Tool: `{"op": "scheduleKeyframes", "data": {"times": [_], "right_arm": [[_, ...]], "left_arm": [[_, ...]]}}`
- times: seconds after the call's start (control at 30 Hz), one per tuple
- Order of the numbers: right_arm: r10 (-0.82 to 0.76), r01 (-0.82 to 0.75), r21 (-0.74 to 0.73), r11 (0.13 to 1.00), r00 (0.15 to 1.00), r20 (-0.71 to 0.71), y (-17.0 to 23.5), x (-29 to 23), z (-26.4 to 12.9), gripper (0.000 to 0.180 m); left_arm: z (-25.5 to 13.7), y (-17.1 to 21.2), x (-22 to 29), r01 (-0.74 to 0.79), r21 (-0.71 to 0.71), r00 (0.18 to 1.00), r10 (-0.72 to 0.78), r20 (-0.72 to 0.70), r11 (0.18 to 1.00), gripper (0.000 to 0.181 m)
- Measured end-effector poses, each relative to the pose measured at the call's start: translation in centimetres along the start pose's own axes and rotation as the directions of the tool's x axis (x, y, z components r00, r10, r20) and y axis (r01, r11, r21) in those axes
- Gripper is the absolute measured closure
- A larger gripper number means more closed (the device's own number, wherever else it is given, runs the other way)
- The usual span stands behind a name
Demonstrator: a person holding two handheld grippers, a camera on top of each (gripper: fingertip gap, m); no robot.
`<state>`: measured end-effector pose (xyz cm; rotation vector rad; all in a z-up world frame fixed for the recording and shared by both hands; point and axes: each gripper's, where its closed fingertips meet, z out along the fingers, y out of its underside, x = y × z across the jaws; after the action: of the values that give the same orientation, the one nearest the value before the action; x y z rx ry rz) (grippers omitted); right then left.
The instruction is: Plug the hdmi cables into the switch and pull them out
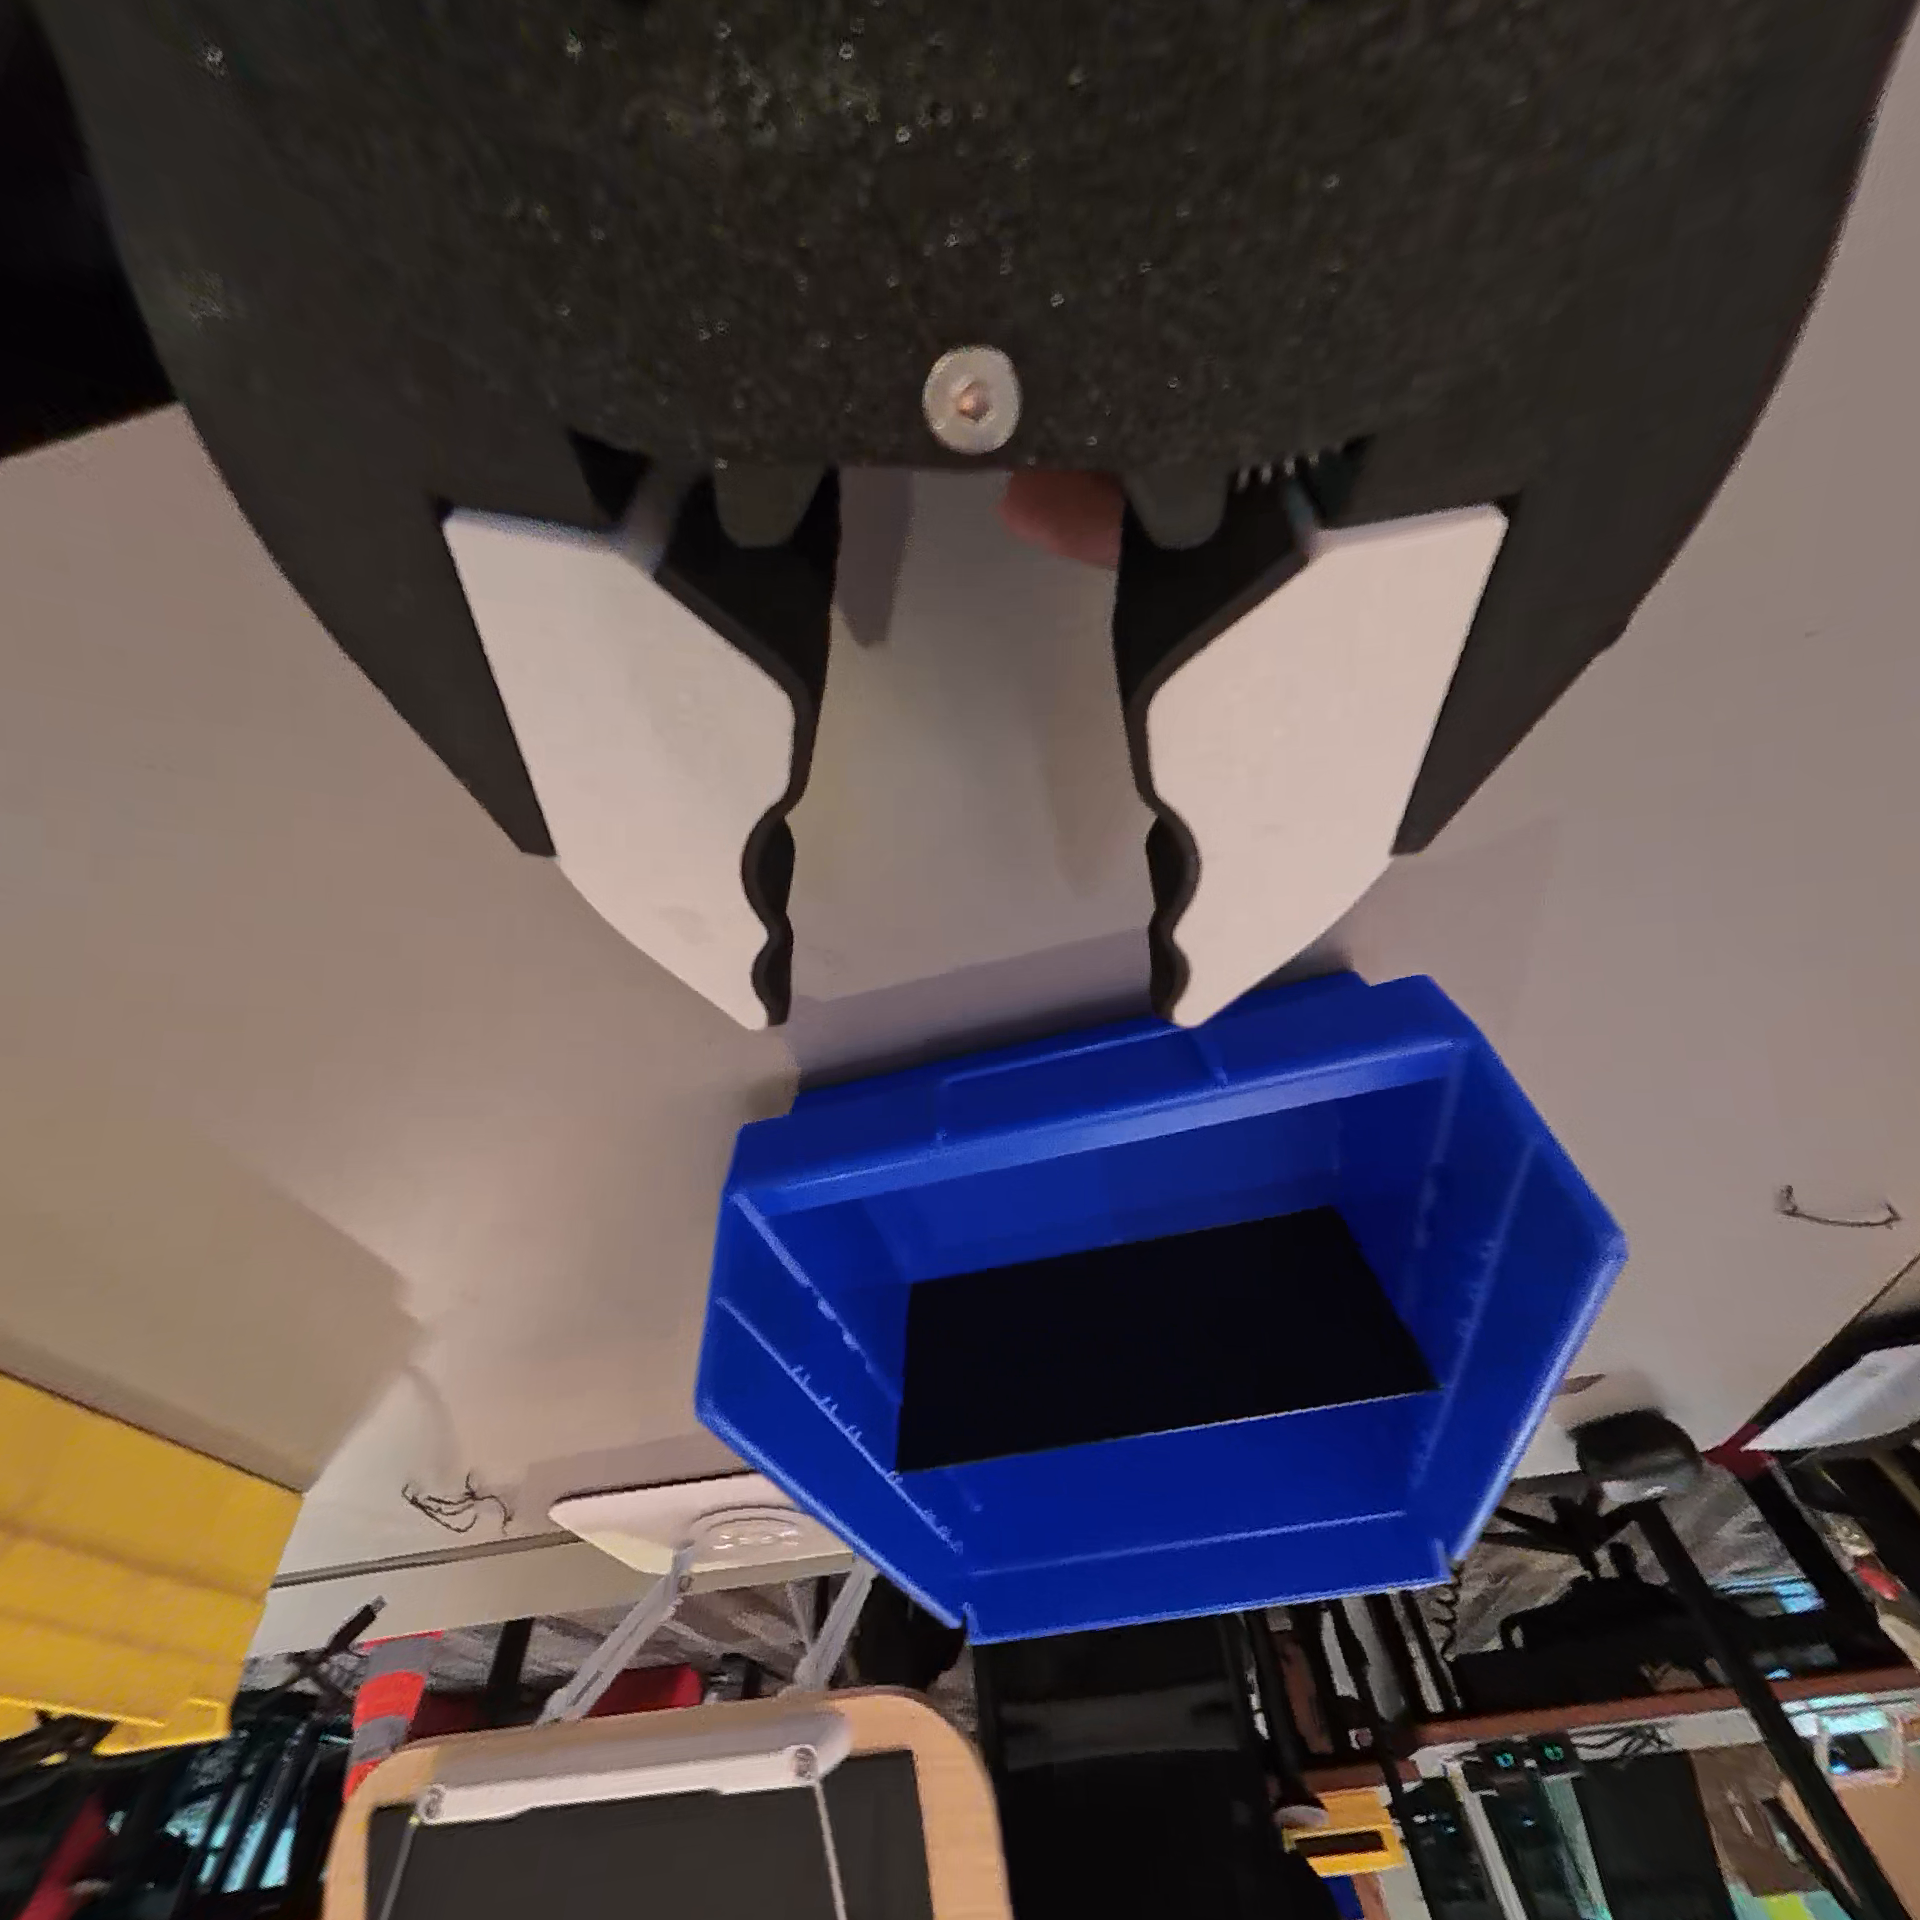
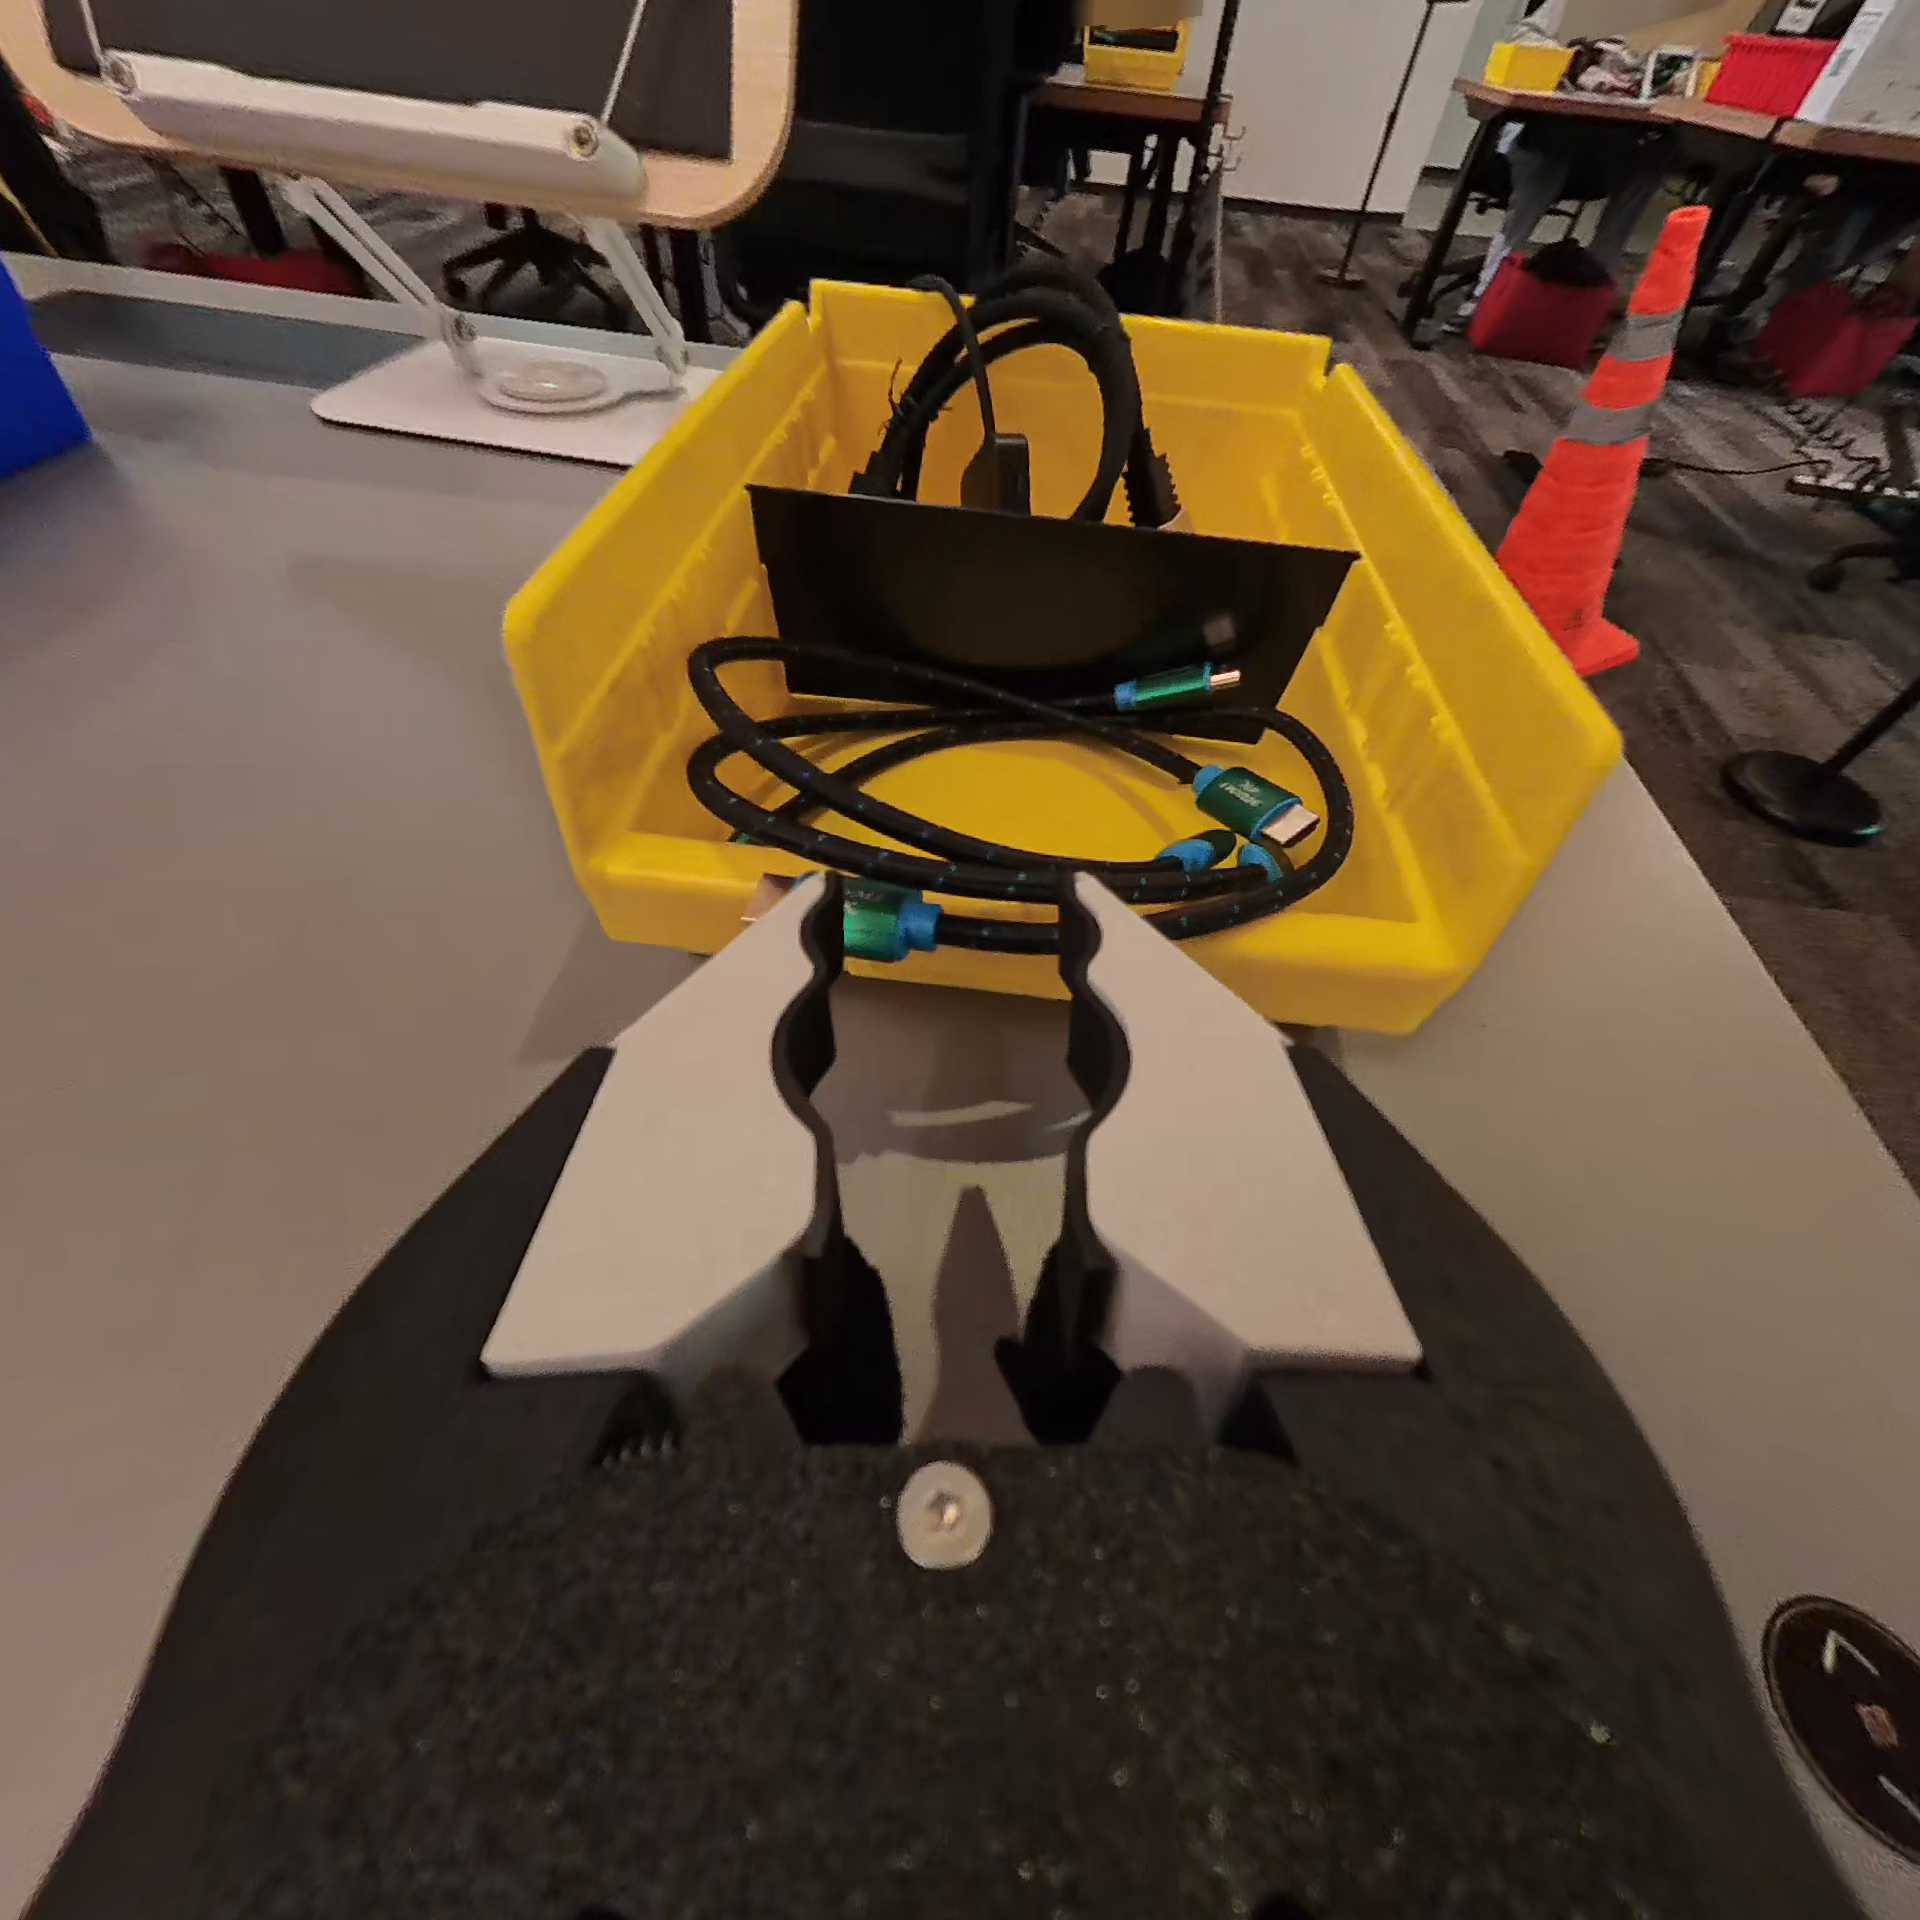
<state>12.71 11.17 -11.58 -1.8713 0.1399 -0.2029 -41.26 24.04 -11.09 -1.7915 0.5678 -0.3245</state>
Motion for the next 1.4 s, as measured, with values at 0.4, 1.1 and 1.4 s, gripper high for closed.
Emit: {"op": "scheduleKeyframes", "data": {"times": [0.4, 1.1, 1.4], "right_arm": [[0.013, -0.012, -0.018, 1.0, 1.0, 0.007, 0.3, -0.4, 0.9, 0.134], [-0.083, 0.061, 0.107, 0.992, 0.974, 0.21, -2.6, -9.1, 1.7, 0.121], [-0.091, 0.071, 0.097, 0.993, 0.97, 0.224, -3.5, -11.6, 4.6, 0.107]], "left_arm": [[0.3, -1.1, -1.4, 0.113, 0.058, 0.994, -0.113, 0.003, 0.992, 0.125], [-0.4, 0.0, -1.0, 0.096, 0.014, 0.995, -0.096, -0.015, 0.995, 0.13], [-1.4, 1.2, 0.7, 0.018, -0.039, 0.999, -0.019, -0.038, 0.999, 0.13]]}}
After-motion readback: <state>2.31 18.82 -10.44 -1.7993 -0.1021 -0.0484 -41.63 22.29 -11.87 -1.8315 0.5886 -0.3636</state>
